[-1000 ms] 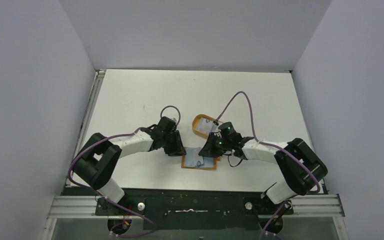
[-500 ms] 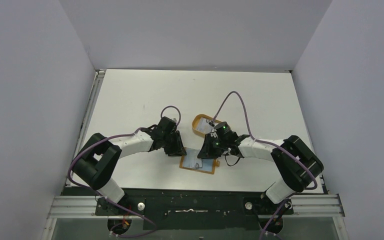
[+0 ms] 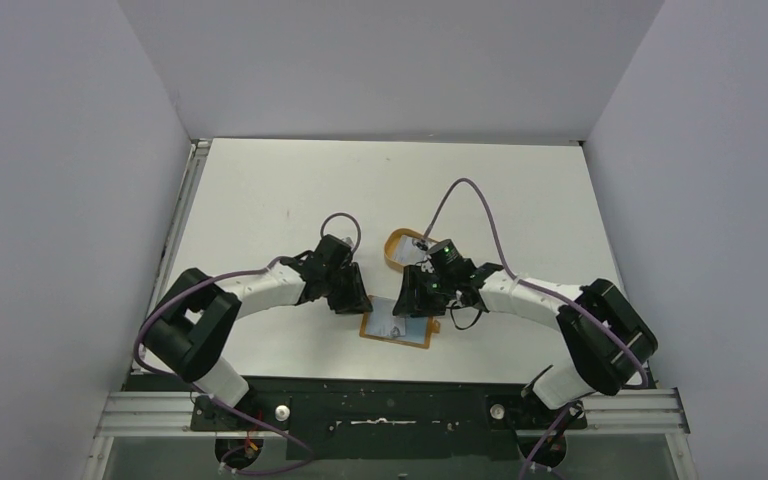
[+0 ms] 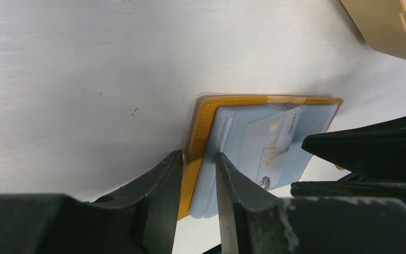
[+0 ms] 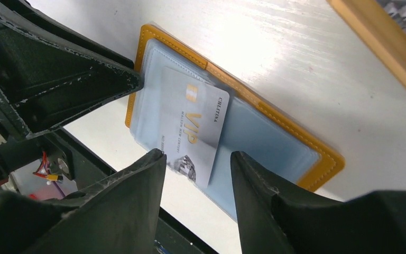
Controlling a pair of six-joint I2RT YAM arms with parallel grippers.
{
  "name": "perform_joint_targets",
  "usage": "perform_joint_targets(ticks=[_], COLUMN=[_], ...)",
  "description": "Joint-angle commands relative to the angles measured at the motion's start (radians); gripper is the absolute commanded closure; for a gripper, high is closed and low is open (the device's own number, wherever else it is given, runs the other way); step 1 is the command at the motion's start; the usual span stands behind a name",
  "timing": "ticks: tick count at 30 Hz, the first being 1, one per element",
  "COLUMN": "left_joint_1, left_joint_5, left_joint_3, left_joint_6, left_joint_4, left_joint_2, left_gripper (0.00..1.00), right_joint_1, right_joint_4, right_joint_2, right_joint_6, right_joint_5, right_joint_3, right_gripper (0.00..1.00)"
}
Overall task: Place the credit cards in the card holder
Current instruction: Insert the credit card into the card holder.
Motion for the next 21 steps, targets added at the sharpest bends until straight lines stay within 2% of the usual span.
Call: perform_joint_targets(ticks=[1,7,15,21], left_joint_1=[0.004,0.013,0.026,0.029], left_joint_5=[-0.035,-0.036,-0.06,-0.078], left_joint_3=[-0.026,-0.032,-0.056,-0.066], left_joint_6=[0.016,0.017,0.013,0.024], left_joint_4=[-0.067,-0.085,-0.109,-0.112], left_joint_2=[-0.02,-0.07,-0.152,-0.123], left_gripper=[0.72,0.7,0.68,0.7], right_joint_1=[0.008,0.009,0.018,0.037], right_joint_4=[-0.057,-0.139,-0.202,-0.21], right_joint_2=[-0.066,-0.102,-0.073,-0.014], right_joint_6=[-0.036,-0.066,-0.107,-0.121], right_joint_5=[0.043,0.085,0.068,0.043], right_joint_3=[0.045,0.057,0.081,0.104], right_gripper=[0.5,0.52,0.81,0.91])
